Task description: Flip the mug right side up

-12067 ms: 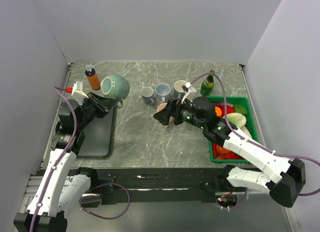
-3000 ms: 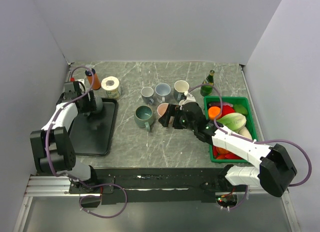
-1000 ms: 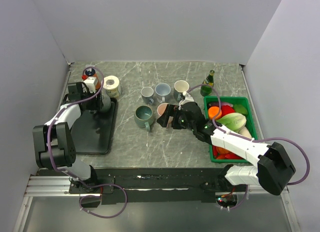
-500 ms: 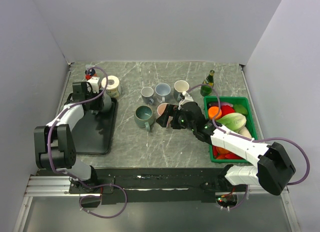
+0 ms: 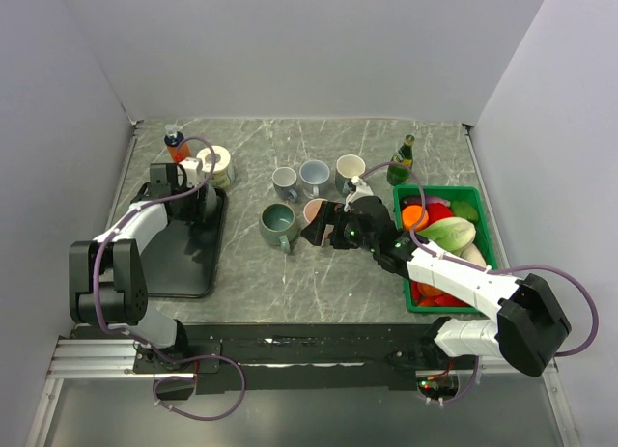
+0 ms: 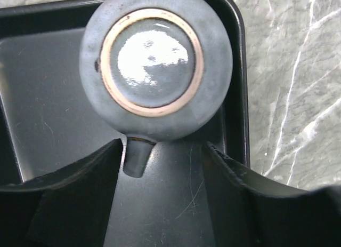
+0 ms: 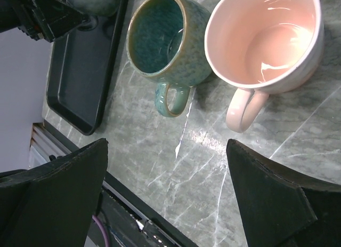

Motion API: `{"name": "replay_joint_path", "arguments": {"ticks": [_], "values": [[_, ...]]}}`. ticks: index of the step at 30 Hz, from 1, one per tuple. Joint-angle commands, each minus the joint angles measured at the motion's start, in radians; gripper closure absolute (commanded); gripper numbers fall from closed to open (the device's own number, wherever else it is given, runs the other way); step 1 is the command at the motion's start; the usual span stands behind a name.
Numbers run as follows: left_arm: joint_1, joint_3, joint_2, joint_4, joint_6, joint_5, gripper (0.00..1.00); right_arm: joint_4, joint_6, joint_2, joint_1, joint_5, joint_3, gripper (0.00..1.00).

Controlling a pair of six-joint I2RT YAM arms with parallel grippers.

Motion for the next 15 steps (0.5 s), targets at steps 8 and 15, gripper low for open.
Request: {"name": "replay_joint_path", "arguments": {"ticks": [8, 15], "values": [[-0.012, 0.057, 0.066, -0.023, -0.052, -0.083, 0.54, 0.017, -0.008, -0.036, -0.004, 0.023, 0.008, 0.03], [-0.034, 0.06, 0.051, -0.025, -0.058, -0.109, 0.8, 0.024, 0.003, -0.06, -0.004, 0.021, -0.01, 0.04]]}}
